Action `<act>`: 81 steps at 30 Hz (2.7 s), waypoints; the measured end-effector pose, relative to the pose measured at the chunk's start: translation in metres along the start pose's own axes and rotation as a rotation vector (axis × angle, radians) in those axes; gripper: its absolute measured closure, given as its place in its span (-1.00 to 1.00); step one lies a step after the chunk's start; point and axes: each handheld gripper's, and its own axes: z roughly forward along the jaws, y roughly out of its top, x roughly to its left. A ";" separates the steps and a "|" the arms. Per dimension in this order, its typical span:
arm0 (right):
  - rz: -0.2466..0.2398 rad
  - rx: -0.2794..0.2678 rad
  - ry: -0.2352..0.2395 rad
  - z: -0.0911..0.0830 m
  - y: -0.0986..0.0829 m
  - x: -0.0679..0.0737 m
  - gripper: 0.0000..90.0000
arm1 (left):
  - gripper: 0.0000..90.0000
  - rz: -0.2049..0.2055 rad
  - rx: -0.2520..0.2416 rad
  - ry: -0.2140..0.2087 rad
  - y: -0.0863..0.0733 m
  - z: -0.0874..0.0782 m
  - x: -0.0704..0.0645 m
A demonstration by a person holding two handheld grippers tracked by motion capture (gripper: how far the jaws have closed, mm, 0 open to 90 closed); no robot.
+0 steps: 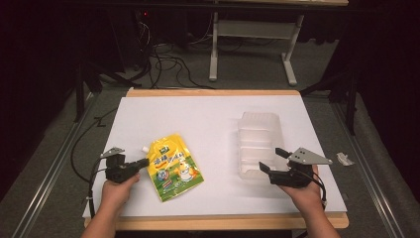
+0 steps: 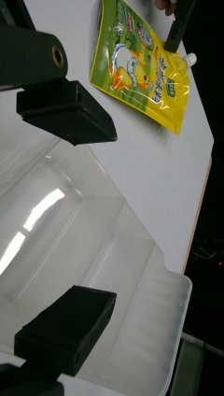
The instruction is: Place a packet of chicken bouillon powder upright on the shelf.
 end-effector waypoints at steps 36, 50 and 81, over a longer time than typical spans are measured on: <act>-0.012 -0.042 0.165 0.018 0.019 0.041 -0.51 | 1.00 0.411 -0.220 -0.355 -0.026 -0.050 -0.093; 0.026 -0.028 0.299 0.059 0.049 0.076 -0.62 | 1.00 0.485 -0.217 -0.418 -0.034 -0.058 -0.104; -0.002 0.002 0.394 0.105 0.058 0.101 -0.31 | 1.00 0.531 -0.215 -0.478 -0.043 -0.066 -0.112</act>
